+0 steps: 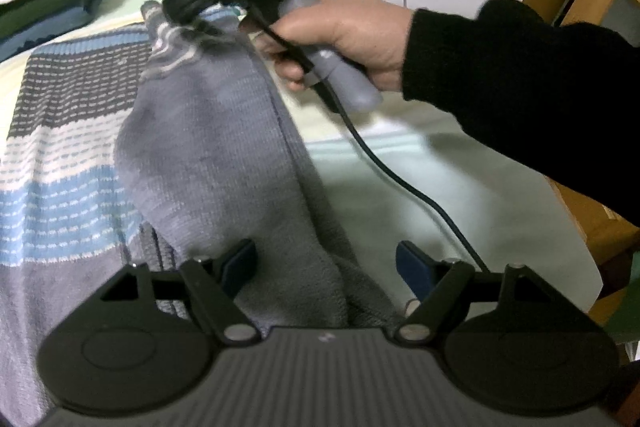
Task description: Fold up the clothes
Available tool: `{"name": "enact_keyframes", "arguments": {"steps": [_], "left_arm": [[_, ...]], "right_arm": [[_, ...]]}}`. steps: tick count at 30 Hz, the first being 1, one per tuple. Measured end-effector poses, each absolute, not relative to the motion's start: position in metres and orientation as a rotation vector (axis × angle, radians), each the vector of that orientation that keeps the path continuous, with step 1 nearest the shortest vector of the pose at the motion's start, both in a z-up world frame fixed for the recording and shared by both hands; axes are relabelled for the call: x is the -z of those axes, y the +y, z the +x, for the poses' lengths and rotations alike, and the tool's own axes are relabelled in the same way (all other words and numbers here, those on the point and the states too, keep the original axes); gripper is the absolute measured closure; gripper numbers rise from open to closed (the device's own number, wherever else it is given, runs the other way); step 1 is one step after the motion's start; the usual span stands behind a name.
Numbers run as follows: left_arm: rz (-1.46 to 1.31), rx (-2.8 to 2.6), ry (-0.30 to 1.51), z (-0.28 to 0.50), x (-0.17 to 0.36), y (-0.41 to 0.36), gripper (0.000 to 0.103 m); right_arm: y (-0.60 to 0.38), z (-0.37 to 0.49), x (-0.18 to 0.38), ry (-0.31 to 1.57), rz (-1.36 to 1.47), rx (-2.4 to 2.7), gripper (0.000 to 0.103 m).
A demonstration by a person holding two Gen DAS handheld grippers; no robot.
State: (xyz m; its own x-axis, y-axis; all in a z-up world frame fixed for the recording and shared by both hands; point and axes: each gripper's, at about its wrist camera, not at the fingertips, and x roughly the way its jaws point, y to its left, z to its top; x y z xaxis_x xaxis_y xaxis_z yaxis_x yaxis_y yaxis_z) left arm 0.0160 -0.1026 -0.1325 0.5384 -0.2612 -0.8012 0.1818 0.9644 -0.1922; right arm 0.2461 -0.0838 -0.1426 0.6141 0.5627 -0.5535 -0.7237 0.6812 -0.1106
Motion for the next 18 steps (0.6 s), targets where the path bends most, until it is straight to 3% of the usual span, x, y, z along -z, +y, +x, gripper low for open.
{"name": "enact_keyframes", "arguments": {"steps": [11, 12, 13, 14, 18], "left_arm": [[-0.061, 0.281, 0.969, 0.015, 0.135, -0.107, 0.022], [-0.059, 0.281, 0.969, 0.014, 0.134, -0.108, 0.022], [-0.058, 0.279, 0.969, 0.014, 0.134, -0.108, 0.022], [-0.059, 0.278, 0.967, 0.013, 0.134, -0.107, 0.022], [-0.062, 0.273, 0.958, 0.014, 0.134, -0.105, 0.022]], "right_arm": [[-0.110, 0.275, 0.161, 0.622, -0.224, -0.569, 0.096], [-0.110, 0.274, 0.160, 0.621, -0.226, -0.548, 0.088], [-0.111, 0.273, 0.159, 0.623, -0.230, -0.523, 0.074], [-0.112, 0.271, 0.155, 0.620, -0.223, -0.504, 0.068], [-0.123, 0.256, 0.139, 0.578, -0.137, -0.570, 0.064]]}}
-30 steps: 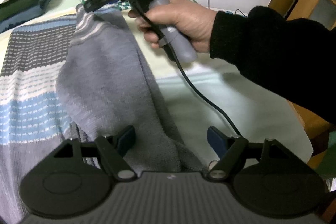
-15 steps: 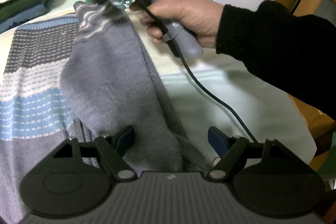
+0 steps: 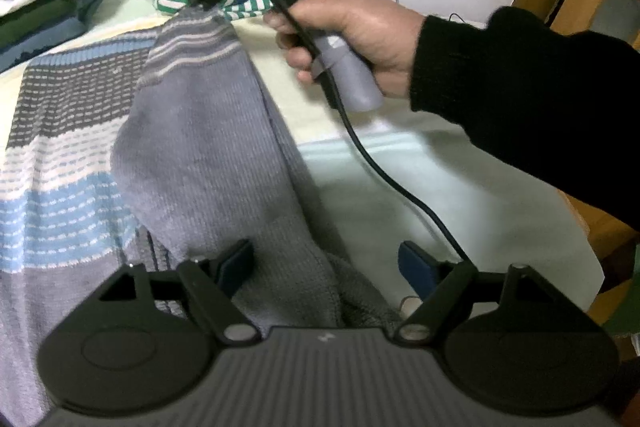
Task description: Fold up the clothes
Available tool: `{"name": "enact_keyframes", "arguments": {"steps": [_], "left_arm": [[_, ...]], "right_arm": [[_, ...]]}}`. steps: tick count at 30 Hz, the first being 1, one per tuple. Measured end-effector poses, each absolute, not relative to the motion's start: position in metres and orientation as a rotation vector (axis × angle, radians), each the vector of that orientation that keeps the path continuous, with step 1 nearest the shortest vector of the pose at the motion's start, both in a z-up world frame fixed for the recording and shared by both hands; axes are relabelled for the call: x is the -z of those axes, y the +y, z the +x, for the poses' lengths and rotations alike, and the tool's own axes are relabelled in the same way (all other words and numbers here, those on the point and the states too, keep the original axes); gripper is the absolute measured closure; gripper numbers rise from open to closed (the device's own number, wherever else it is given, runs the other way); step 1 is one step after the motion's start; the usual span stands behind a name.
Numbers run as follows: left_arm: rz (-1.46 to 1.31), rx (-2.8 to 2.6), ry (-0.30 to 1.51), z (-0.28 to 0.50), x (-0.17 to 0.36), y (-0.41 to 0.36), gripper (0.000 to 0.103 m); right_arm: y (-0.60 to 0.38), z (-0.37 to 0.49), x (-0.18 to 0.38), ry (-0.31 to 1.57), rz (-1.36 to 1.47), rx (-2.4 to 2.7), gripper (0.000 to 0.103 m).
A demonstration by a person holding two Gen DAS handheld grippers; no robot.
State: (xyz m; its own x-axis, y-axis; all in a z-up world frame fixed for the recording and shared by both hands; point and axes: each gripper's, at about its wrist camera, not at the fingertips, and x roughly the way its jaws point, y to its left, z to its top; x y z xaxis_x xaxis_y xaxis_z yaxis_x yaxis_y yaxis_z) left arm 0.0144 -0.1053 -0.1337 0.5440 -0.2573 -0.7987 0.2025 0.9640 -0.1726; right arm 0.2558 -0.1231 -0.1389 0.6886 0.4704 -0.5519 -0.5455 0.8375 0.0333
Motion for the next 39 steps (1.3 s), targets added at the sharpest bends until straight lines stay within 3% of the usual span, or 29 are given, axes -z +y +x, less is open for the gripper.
{"name": "enact_keyframes", "arguments": {"steps": [5, 9, 17, 21, 28, 33, 35, 36, 37, 39], "left_arm": [[-0.055, 0.252, 0.944, 0.011, 0.130, -0.101, 0.022], [-0.054, 0.187, 0.913, -0.005, 0.120, -0.082, 0.020], [-0.186, -0.120, 0.923, -0.058, 0.124, 0.025, 0.018], [-0.225, -0.316, 0.917, -0.080, 0.132, 0.089, 0.018], [-0.265, -0.404, 0.860, -0.084, 0.145, 0.183, 0.011], [-0.286, -0.278, 0.841, -0.063, 0.153, 0.204, 0.005], [-0.254, -0.271, 0.849, -0.055, 0.158, 0.204, 0.028], [-0.243, -0.258, 0.849, -0.053, 0.158, 0.204, 0.032], [-0.231, -0.246, 0.848, -0.052, 0.158, 0.204, 0.052], [-0.217, -0.218, 0.845, -0.051, 0.155, 0.207, 0.064]], "right_arm": [[-0.115, 0.260, 0.157, 0.761, -0.121, -0.696, 0.065], [-0.111, 0.252, 0.153, 0.716, -0.164, -0.640, 0.064], [-0.082, 0.220, 0.133, 0.816, -0.133, -0.808, 0.059], [-0.046, 0.181, 0.127, 0.836, -0.141, -0.895, 0.043], [0.030, 0.130, 0.105, 0.868, -0.130, -1.009, 0.042], [0.040, 0.110, 0.100, 0.877, -0.054, -0.969, 0.042], [0.036, 0.105, 0.100, 0.885, -0.026, -0.938, 0.042], [0.032, 0.103, 0.100, 0.891, -0.011, -0.918, 0.042], [0.025, 0.103, 0.102, 0.897, 0.005, -0.889, 0.042], [0.009, 0.102, 0.104, 0.910, 0.037, -0.830, 0.042]]}}
